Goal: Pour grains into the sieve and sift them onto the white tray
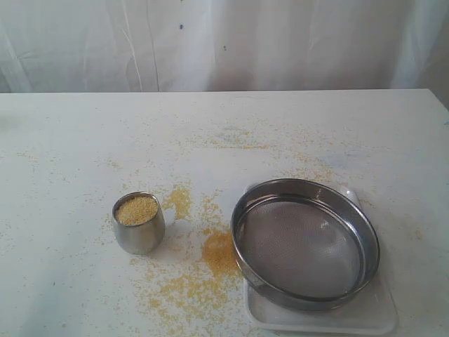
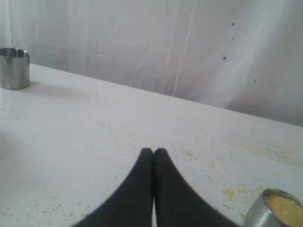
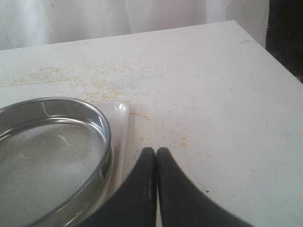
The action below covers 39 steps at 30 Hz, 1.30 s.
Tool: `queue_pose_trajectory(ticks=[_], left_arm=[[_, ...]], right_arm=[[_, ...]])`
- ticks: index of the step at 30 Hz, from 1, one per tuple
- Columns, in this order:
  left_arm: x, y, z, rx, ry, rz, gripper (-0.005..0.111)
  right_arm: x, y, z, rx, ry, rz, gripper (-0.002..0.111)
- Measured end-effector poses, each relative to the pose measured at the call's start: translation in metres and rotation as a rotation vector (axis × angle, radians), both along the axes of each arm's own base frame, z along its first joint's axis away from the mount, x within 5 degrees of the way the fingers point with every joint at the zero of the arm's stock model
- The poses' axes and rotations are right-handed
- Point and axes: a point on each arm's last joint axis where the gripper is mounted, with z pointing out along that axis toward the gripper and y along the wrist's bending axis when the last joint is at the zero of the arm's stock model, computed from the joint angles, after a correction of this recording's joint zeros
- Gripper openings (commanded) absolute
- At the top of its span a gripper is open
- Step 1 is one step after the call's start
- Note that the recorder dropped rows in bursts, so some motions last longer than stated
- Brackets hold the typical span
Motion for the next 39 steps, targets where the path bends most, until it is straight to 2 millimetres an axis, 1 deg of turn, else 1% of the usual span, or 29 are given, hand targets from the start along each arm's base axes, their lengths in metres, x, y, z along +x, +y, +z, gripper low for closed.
queue_pose_trajectory(ticks=[4, 7, 9, 12, 14, 16, 19, 24, 27, 28, 30, 32, 34, 35, 37, 39], left_arm=[[0.000, 0.000, 0.001, 0.001, -0.011, 0.004, 0.000], [0.000, 0.003, 0.008, 0.013, -0.083, 0.028, 0.000], [-0.002, 0.005, 0.017, 0.031, -0.185, 0.063, 0.000], [-0.008, 0.011, 0.035, 0.059, -0.387, 0.131, 0.000], [-0.012, 0.013, 0.043, 0.075, -0.480, 0.163, 0.000], [-0.014, 0.013, 0.046, 0.083, -0.511, 0.174, 0.000], [-0.016, 0.013, 0.056, 0.089, -0.542, 0.176, 0.000], [-0.025, 0.012, 0.084, 0.086, -0.630, 0.174, 0.000], [-0.025, 0.010, 0.103, 0.085, -0.657, 0.162, 0.000], [-0.024, 0.010, 0.110, 0.108, -0.652, 0.161, 0.000], [-0.017, 0.009, 0.118, 0.209, -0.591, 0.165, 0.000], [-0.003, 0.008, 0.118, 0.360, -0.454, 0.160, 0.000], [0.014, 0.008, 0.107, 0.475, -0.270, 0.129, 0.000], [0.025, 0.009, 0.098, 0.517, -0.156, 0.099, 0.000], [0.044, 0.011, 0.079, 0.553, 0.048, 0.035, 0.000], [0.061, 0.013, 0.064, 0.552, 0.186, -0.010, 0.000]], right_arm=[[0.000, 0.000, 0.000, 0.000, 0.000, 0.000, 0.000], [0.000, 0.000, 0.000, 0.000, 0.000, 0.000, 0.000], [0.000, 0.000, 0.000, 0.000, 0.000, 0.000, 0.000], [0.000, 0.000, 0.000, 0.000, 0.000, 0.000, 0.000], [0.000, 0.000, 0.000, -0.002, 0.000, 0.001, 0.000], [0.000, 0.000, 0.000, -0.002, 0.000, 0.001, 0.000], [0.000, 0.000, 0.000, -0.002, 0.000, 0.001, 0.000], [0.000, 0.000, 0.000, -0.004, 0.000, 0.001, 0.000], [0.000, 0.000, 0.000, -0.004, 0.000, 0.001, 0.000], [0.000, 0.000, 0.000, -0.004, 0.000, 0.001, 0.000], [0.000, 0.000, 0.000, -0.004, 0.000, 0.001, 0.000], [0.000, 0.000, 0.000, -0.004, 0.000, 0.001, 0.000], [0.000, 0.000, 0.000, -0.004, 0.000, 0.001, 0.000], [0.000, 0.000, 0.000, -0.004, 0.000, 0.001, 0.000], [0.000, 0.000, 0.000, -0.004, 0.000, 0.001, 0.000], [0.000, 0.000, 0.000, -0.004, 0.000, 0.001, 0.000]])
